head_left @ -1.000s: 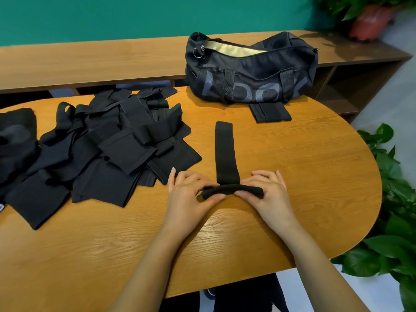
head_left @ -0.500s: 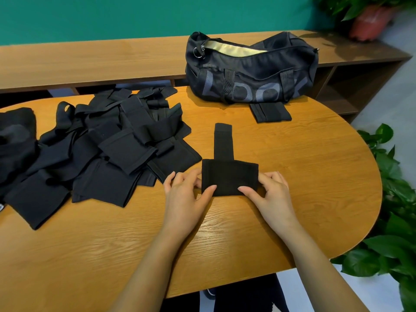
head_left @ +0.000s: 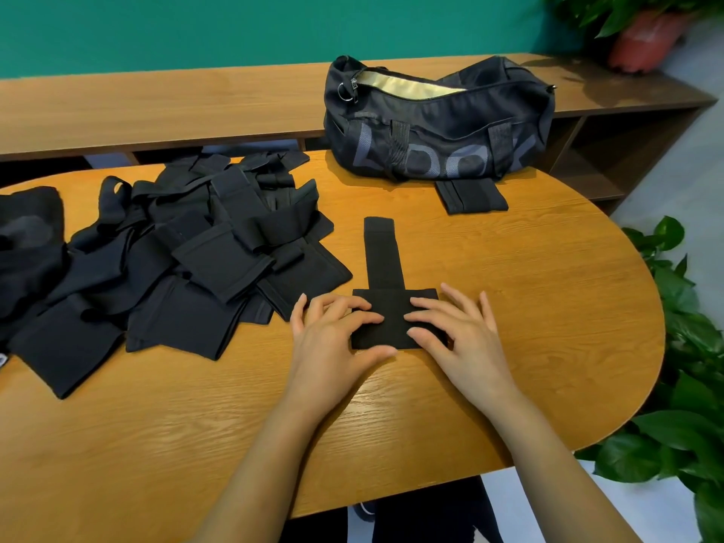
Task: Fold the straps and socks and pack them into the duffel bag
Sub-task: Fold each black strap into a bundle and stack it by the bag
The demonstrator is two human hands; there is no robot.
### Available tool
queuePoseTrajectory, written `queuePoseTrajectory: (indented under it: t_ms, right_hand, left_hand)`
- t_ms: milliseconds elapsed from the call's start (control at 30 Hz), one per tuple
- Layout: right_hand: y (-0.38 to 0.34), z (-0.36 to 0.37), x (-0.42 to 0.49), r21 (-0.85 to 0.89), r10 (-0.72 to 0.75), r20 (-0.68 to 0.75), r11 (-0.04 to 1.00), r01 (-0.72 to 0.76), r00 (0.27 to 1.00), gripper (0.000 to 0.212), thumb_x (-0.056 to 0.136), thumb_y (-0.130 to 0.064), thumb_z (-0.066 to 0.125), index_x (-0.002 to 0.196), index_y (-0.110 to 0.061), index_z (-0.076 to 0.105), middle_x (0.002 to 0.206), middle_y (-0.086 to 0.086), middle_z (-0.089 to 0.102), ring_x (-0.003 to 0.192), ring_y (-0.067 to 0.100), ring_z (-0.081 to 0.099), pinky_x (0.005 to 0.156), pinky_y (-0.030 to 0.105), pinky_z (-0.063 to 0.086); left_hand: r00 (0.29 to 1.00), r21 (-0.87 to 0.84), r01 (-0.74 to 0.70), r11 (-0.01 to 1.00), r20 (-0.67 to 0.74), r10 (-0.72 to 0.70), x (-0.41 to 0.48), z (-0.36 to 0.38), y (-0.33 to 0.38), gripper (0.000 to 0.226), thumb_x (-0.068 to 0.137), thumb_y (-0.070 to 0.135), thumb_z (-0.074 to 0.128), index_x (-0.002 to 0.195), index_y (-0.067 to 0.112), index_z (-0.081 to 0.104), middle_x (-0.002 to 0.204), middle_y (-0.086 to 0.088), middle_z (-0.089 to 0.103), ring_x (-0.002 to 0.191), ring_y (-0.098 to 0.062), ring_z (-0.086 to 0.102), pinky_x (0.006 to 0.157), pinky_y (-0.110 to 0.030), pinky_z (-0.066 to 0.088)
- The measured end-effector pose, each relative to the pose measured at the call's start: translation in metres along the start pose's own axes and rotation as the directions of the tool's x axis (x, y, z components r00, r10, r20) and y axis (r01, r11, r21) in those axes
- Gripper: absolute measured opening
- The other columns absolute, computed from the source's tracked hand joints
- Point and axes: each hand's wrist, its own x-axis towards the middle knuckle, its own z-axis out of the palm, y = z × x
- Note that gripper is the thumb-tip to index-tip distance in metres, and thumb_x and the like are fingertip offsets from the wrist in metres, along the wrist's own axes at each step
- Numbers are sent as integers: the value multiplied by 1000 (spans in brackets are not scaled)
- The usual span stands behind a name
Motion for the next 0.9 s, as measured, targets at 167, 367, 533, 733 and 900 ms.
queuePoseTrajectory:
  t_ms: [167,367,533,733,900]
  right_hand:
    - [0,-1,0,35,27,0,999,-27,1000,52,86,-71,30,112,-44,66,129,-28,52,141,3,25,120,48,-2]
    - [4,1,-2,-3,-23,24,1000,23,999,66,70,-88,36,113,-48,65,131,-26,51,139,8,25,119,50,1]
    - [4,1,0,63,-11,10,998,10,1000,42,76,-75,45,101,-50,66,121,-30,51,134,8,31,119,51,6]
    - [6,2,1,122,13,-9,992,-12,1000,38,80,-68,42,94,-44,68,107,-35,52,125,3,35,117,51,11]
    - [6,2,2,138,23,-7,990,-22,1000,41,80,-69,42,93,-42,69,101,-37,51,121,3,40,116,54,13]
  left_hand:
    - [1000,-24,-15,1000,-5,14,-1,0,0,52,76,72,52,110,38,70,116,24,59,120,-2,39,118,-42,-4]
    - [1000,-56,6,998,-22,-7,0,0,1,50,87,67,37,104,37,73,110,23,61,116,-5,44,118,-42,0]
    - [1000,-87,0,996,-21,-2,-1,0,0,46,87,67,38,97,39,74,104,24,60,113,-3,43,117,-39,1]
    - [999,-52,-34,998,7,34,-1,-1,1,52,78,76,46,108,40,69,104,26,57,113,1,39,118,-39,1]
    - [999,-62,-41,997,7,41,-1,0,0,45,82,69,44,105,40,71,98,24,54,109,-1,40,117,-38,2]
